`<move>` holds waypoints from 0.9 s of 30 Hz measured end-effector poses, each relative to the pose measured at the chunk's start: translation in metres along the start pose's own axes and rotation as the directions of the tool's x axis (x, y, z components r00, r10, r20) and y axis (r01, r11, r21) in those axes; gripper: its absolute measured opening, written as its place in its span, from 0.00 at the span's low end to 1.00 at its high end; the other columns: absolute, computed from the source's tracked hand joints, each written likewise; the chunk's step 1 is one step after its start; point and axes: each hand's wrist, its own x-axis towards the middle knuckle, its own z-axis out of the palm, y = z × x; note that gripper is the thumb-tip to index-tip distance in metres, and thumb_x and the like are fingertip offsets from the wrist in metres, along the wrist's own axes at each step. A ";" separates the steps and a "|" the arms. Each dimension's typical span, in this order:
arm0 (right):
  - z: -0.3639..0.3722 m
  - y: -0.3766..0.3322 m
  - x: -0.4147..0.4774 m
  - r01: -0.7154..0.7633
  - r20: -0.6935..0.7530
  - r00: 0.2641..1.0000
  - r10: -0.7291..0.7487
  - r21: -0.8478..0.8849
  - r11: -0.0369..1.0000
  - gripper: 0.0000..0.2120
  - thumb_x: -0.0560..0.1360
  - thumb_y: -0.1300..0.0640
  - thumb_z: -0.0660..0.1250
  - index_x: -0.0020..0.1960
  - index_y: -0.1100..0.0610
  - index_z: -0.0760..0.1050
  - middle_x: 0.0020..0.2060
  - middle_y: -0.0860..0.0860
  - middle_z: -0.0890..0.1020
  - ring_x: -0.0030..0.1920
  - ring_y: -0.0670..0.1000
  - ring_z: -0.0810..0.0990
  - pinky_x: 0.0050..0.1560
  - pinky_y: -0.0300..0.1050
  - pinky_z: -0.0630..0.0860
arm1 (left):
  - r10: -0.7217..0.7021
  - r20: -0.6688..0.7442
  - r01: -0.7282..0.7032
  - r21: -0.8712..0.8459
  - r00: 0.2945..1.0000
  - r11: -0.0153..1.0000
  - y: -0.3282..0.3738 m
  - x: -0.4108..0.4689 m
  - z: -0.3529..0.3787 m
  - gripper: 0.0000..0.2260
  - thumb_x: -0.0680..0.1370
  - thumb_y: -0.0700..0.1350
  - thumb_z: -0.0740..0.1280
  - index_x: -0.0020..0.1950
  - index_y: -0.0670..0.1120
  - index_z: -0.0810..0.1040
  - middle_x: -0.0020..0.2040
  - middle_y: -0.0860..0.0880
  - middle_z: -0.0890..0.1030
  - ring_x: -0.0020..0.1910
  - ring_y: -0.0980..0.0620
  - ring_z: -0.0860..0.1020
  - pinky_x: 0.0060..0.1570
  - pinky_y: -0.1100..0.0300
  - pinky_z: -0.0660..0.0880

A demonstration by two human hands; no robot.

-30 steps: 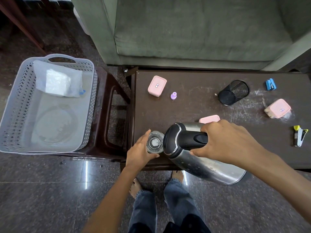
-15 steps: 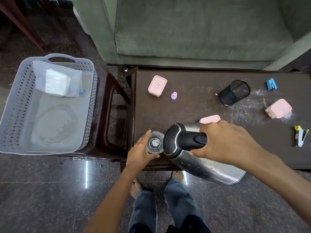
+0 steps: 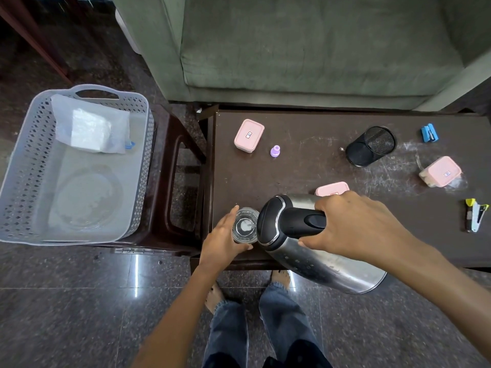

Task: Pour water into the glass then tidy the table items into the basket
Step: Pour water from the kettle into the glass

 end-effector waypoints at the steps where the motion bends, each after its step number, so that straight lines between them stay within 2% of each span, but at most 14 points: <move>1: 0.000 0.000 0.000 0.000 -0.001 1.000 0.000 0.002 1.000 0.19 0.67 0.39 0.67 0.40 0.53 0.66 0.38 0.50 0.70 0.40 0.56 0.70 0.39 0.45 0.65 | 0.004 0.000 -0.004 0.000 1.000 1.000 0.000 0.000 0.000 0.45 0.65 0.50 0.77 0.76 0.52 0.56 0.71 0.53 0.69 0.69 0.53 0.69 0.63 0.55 0.71; 13: 0.003 0.012 -0.005 0.014 0.003 1.000 -0.015 0.056 0.998 0.19 0.66 0.40 0.68 0.34 0.50 0.62 0.35 0.49 0.70 0.39 0.55 0.72 0.37 0.45 0.65 | 0.004 -0.004 -0.004 0.022 1.000 1.000 0.001 0.001 0.000 0.45 0.65 0.51 0.77 0.76 0.53 0.55 0.71 0.53 0.69 0.69 0.53 0.69 0.62 0.55 0.72; 16: 0.006 0.020 -0.009 0.019 -0.008 1.000 -0.018 0.080 0.997 0.17 0.66 0.41 0.68 0.36 0.51 0.65 0.34 0.48 0.71 0.39 0.55 0.73 0.36 0.45 0.65 | -0.014 -0.002 0.014 -0.019 1.000 1.000 0.002 0.000 0.001 0.45 0.65 0.49 0.77 0.75 0.53 0.56 0.71 0.52 0.69 0.69 0.53 0.69 0.64 0.57 0.70; 21: 0.016 0.034 -0.013 -0.017 -0.045 0.999 0.025 0.172 0.985 0.17 0.64 0.44 0.69 0.32 0.51 0.63 0.34 0.50 0.75 0.38 0.56 0.74 0.32 0.45 0.66 | -0.072 -0.016 0.070 -0.112 0.997 0.991 0.005 -0.001 0.005 0.45 0.63 0.45 0.78 0.75 0.52 0.58 0.72 0.52 0.69 0.69 0.53 0.69 0.64 0.61 0.66; 24: 0.022 0.045 -0.018 -0.024 -0.063 0.997 0.042 0.263 0.965 0.16 0.63 0.46 0.69 0.32 0.50 0.63 0.31 0.48 0.75 0.36 0.55 0.76 0.30 0.43 0.66 | -0.114 0.017 0.115 -0.181 0.993 0.977 0.007 -0.004 0.006 0.48 0.62 0.42 0.79 0.75 0.53 0.55 0.72 0.51 0.67 0.71 0.52 0.67 0.68 0.59 0.64; 27: 0.025 0.054 -0.024 -0.014 -0.094 0.994 0.048 0.330 0.944 0.12 0.63 0.46 0.69 0.35 0.51 0.68 0.34 0.51 0.79 0.37 0.55 0.77 0.31 0.44 0.68 | -0.132 0.047 0.138 -0.188 0.990 0.972 0.013 -0.007 -0.004 0.49 0.64 0.42 0.78 0.76 0.50 0.51 0.76 0.48 0.60 0.75 0.51 0.58 0.74 0.54 0.58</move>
